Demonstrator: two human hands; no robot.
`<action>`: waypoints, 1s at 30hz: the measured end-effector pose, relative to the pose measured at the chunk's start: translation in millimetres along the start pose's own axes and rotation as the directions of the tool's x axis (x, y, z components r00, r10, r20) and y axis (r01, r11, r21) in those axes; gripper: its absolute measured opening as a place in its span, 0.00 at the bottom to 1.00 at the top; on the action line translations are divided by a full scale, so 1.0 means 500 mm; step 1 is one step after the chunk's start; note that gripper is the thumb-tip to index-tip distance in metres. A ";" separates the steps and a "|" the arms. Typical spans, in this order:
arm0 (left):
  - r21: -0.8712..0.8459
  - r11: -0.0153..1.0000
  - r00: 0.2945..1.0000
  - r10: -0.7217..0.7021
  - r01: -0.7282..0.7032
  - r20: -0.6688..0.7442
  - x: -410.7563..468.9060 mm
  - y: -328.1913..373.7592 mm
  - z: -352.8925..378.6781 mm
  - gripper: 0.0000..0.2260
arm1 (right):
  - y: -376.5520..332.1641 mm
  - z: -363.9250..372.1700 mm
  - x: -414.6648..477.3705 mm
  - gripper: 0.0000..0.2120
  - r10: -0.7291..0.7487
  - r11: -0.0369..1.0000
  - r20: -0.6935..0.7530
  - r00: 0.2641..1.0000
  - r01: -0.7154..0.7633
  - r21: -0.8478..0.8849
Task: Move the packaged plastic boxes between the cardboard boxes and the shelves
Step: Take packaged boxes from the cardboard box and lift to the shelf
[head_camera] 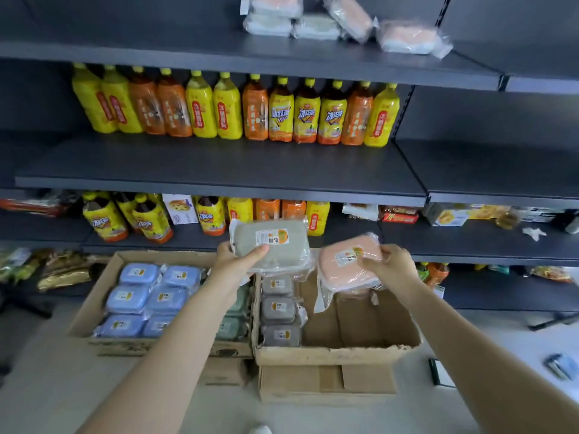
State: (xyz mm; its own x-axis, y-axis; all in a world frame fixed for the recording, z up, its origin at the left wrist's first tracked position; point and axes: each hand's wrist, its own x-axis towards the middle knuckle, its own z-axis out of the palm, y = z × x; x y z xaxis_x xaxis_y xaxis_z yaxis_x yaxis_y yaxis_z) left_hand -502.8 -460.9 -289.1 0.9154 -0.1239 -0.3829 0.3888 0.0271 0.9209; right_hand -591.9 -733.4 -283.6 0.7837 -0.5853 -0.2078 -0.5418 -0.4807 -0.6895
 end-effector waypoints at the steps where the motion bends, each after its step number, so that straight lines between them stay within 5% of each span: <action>1: 0.020 0.999 1.000 -0.025 0.025 0.005 0.016 -0.019 0.000 0.33 | 0.014 0.012 0.010 0.29 0.019 1.000 0.016 1.000 -0.019 -0.022; 11: 0.051 0.949 0.947 -0.314 0.311 0.071 0.186 -0.188 0.038 0.29 | 0.151 0.128 0.139 0.22 0.266 0.961 0.067 0.962 -0.259 -0.094; 21: -0.054 0.863 0.861 -0.505 0.502 -0.066 0.279 -0.359 0.126 0.20 | 0.328 0.235 0.245 0.24 0.480 0.839 -0.019 0.877 -0.465 -0.284; 30: -0.087 0.834 0.803 -0.548 0.544 -0.232 0.380 -0.531 0.240 0.25 | 0.534 0.324 0.401 0.23 0.552 0.832 0.107 0.827 -0.538 -0.138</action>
State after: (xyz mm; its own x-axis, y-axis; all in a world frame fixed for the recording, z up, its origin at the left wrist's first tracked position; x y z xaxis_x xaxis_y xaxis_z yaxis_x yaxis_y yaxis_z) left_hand -444.3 -610.5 -597.6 0.5463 0.1161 -0.8295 0.8318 0.0416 0.5536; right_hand -530.2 -873.6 -621.7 0.3811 -0.6792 -0.6273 -0.9141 -0.1753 -0.3657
